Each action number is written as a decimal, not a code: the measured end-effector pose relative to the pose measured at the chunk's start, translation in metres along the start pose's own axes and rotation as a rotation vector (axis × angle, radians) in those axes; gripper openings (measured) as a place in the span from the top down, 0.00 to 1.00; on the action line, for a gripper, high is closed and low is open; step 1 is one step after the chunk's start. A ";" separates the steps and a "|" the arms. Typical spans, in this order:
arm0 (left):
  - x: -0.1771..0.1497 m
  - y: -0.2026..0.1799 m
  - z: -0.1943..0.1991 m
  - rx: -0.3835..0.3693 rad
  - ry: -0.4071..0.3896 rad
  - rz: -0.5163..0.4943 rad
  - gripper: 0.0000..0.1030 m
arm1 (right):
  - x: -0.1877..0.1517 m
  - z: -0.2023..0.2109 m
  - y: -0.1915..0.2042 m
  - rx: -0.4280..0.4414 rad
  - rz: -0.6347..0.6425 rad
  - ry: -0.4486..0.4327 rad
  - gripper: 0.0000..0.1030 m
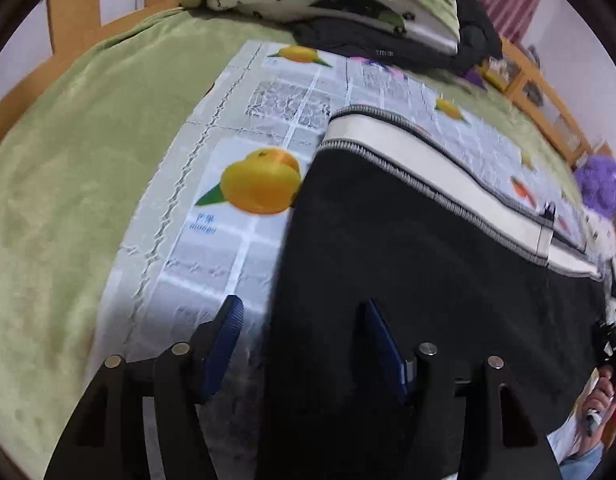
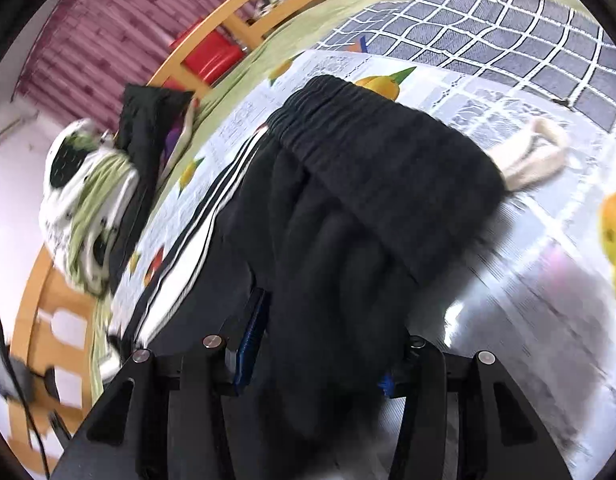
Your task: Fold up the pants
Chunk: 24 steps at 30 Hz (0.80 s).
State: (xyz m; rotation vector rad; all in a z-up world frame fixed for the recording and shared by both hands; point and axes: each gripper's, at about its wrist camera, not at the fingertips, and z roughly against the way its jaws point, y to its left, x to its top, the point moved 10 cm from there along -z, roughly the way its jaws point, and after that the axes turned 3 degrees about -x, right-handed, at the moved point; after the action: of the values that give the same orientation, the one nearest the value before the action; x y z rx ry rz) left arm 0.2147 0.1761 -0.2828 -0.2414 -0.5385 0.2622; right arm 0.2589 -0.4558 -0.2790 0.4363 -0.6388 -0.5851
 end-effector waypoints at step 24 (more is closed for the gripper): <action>-0.056 -0.023 0.030 -0.060 0.077 -0.009 0.40 | -0.041 0.112 0.047 -0.145 0.418 0.008 0.68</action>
State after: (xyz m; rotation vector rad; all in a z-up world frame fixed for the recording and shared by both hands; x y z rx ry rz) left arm 0.1569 0.1423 -0.2778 -0.3064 -0.4714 0.2266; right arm 0.1753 -0.4175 -0.1896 0.1600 -0.6526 -0.2289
